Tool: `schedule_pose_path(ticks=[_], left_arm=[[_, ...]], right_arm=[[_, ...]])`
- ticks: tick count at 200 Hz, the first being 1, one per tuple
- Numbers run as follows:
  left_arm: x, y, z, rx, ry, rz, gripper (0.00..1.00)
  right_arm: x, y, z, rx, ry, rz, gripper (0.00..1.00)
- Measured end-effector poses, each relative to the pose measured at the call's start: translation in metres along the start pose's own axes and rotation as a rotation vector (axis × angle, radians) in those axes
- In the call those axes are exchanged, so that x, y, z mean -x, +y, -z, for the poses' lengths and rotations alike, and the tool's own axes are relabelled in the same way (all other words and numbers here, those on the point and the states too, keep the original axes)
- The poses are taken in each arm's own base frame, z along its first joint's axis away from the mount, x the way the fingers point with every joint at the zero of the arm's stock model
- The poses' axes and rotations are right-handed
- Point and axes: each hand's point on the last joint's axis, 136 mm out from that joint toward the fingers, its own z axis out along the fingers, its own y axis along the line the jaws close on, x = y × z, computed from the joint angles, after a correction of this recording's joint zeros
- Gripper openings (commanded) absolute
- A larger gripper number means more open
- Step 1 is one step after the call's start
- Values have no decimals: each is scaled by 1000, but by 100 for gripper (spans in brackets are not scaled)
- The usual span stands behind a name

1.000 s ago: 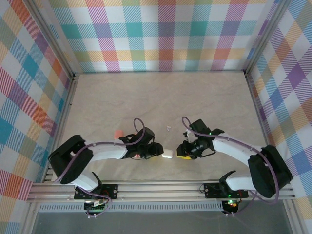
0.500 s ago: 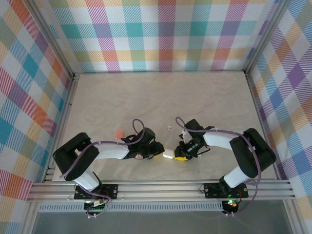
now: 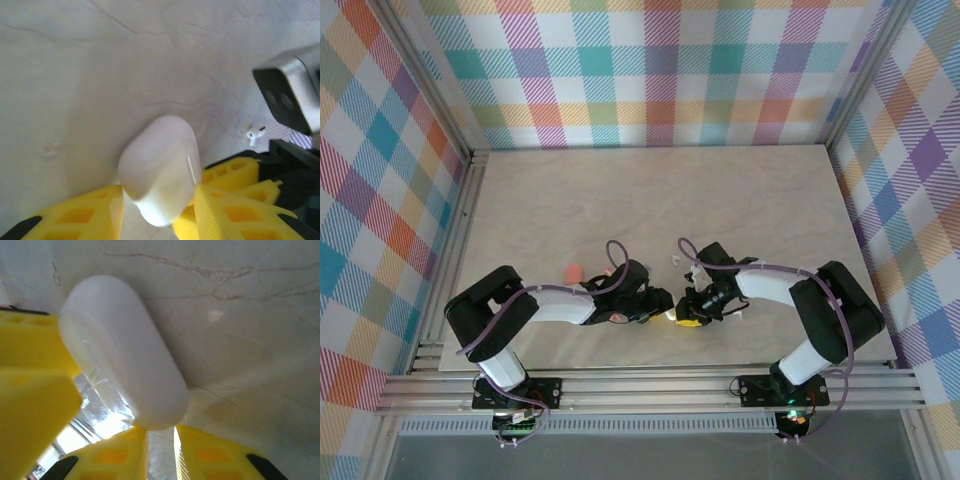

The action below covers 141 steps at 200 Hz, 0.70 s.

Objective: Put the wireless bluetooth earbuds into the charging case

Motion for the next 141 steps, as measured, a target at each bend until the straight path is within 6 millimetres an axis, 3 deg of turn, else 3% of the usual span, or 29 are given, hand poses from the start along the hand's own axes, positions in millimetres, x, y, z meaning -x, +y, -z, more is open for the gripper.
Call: schedule_pose_path(ticks=[42,72,96,141], left_arm=[[-1,15,10,105,-13,-27,43],[2,22,27,151,-50,-40,44],[6,23,40,160,-81,-47,44],[13,23,61,181,-119,-63,45]], right_arm=[[2,-1,1,-13,-8,17,21],[2,-3,1,-26,-16,26,21],[4,2,14,-40,-65,81,24],[20,36,61,-59,-242,359,58]])
